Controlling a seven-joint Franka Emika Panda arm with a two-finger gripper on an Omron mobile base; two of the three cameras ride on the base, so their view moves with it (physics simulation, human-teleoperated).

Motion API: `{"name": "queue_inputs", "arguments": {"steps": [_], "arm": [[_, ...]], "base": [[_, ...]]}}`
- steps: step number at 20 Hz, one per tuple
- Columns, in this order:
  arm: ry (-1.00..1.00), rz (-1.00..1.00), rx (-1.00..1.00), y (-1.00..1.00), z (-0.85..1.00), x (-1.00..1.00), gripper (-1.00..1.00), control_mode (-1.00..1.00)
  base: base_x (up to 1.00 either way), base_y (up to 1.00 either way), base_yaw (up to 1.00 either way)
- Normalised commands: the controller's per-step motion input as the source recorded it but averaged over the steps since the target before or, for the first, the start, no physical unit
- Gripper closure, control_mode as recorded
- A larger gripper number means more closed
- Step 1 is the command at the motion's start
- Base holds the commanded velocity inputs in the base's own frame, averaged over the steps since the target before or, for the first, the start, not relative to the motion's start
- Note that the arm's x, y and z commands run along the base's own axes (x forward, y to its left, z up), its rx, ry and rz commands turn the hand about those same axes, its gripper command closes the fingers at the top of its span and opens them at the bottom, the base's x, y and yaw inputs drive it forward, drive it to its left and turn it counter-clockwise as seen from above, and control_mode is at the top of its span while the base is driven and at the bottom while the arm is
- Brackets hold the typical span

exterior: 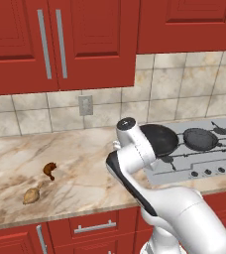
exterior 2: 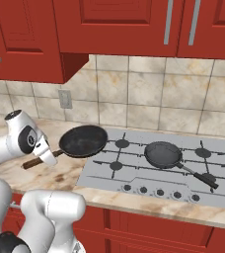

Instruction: Place both pans onto different burners. Then place the onion and the chicken drumstick on different pans.

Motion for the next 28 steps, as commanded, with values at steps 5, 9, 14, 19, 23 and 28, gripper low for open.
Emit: {"name": "queue_inputs", "arguments": {"steps": [5, 9, 14, 19, 23, 28], "arm": [[0.05, -0.03, 0.0, -0.16, -0.14, 0.0, 1.0, -1.0], [0.04, -0.03, 0.0, -0.2, -0.18, 0.0, 1.0, -1.0], [0.01, -0.04, 0.0, -0.2, -0.2, 0.04, 1.0, -1.0], [0.01, -0.04, 0.0, -0.21, -0.21, 0.05, 1.0, -1.0], [0.0, -0.04, 0.0, -0.23, -0.19, 0.03, 1.0, -1.0], [0.0, -0.06, 0.0, -0.21, -0.21, 0.08, 1.0, -1.0]], "base": [[0.0, 0.0, 0.0], [0.0, 0.0, 0.0], [0.0, 0.0, 0.0], [0.0, 0.0, 0.0], [0.0, 0.0, 0.0], [0.0, 0.0, 0.0]]}}
